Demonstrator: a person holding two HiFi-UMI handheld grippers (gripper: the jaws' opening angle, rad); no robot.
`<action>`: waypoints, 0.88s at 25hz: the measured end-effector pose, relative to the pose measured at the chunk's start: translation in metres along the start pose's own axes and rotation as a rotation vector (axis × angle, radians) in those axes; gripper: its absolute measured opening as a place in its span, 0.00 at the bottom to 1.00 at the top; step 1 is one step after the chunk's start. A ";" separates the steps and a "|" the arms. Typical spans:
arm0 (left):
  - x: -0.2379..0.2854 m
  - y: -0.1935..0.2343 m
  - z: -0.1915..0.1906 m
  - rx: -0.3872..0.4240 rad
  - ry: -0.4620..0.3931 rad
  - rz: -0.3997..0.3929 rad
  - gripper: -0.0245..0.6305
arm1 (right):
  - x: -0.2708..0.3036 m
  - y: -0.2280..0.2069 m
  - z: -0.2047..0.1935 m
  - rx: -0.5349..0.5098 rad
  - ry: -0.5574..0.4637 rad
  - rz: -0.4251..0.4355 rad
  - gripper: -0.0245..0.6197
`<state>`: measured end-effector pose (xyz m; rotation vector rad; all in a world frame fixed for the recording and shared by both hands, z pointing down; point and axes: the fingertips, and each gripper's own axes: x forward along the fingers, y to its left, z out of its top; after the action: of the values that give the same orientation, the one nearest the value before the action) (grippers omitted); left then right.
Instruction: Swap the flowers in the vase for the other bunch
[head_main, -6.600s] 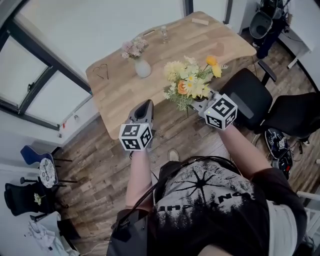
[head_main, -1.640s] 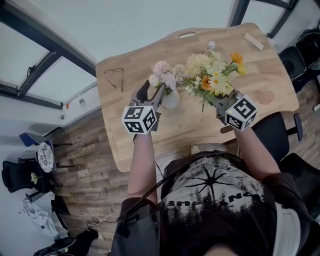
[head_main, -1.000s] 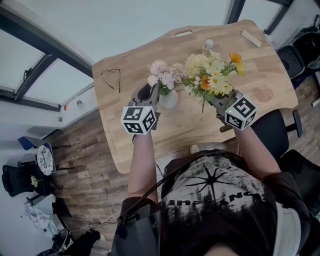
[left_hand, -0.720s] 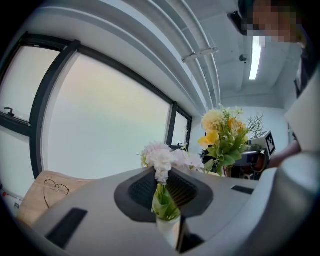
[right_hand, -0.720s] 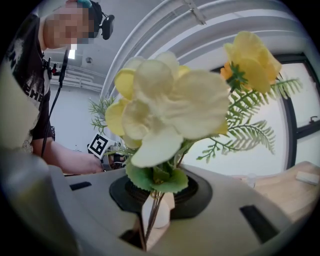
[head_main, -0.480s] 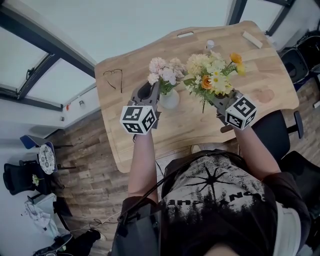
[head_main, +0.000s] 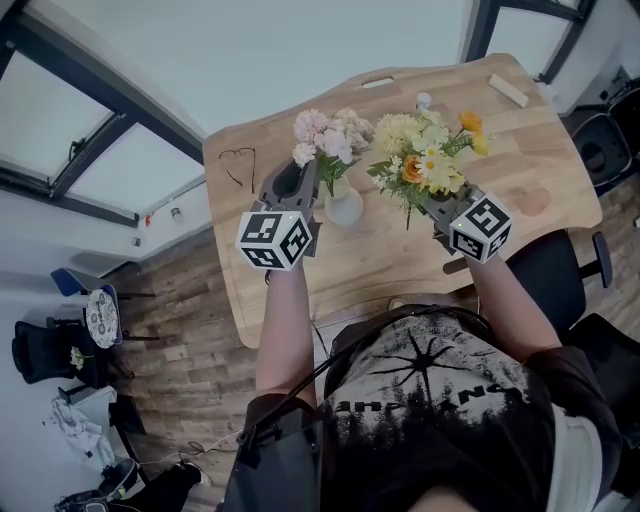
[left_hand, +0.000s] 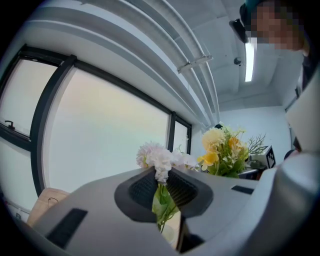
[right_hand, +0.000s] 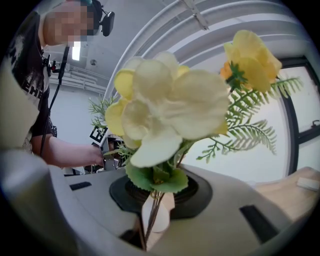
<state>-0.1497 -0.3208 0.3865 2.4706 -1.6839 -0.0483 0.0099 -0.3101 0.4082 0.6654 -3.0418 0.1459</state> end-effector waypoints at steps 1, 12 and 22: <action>0.000 -0.001 0.006 0.004 -0.010 0.003 0.13 | 0.000 0.000 0.002 -0.003 -0.004 0.003 0.16; -0.017 -0.003 0.074 0.071 -0.126 0.078 0.13 | -0.002 0.003 0.011 -0.022 -0.021 0.063 0.16; -0.038 -0.002 0.115 0.112 -0.192 0.132 0.13 | 0.001 0.012 0.016 -0.028 -0.028 0.122 0.16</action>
<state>-0.1751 -0.2968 0.2704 2.4970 -1.9744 -0.1861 0.0036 -0.3018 0.3918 0.4844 -3.1047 0.0968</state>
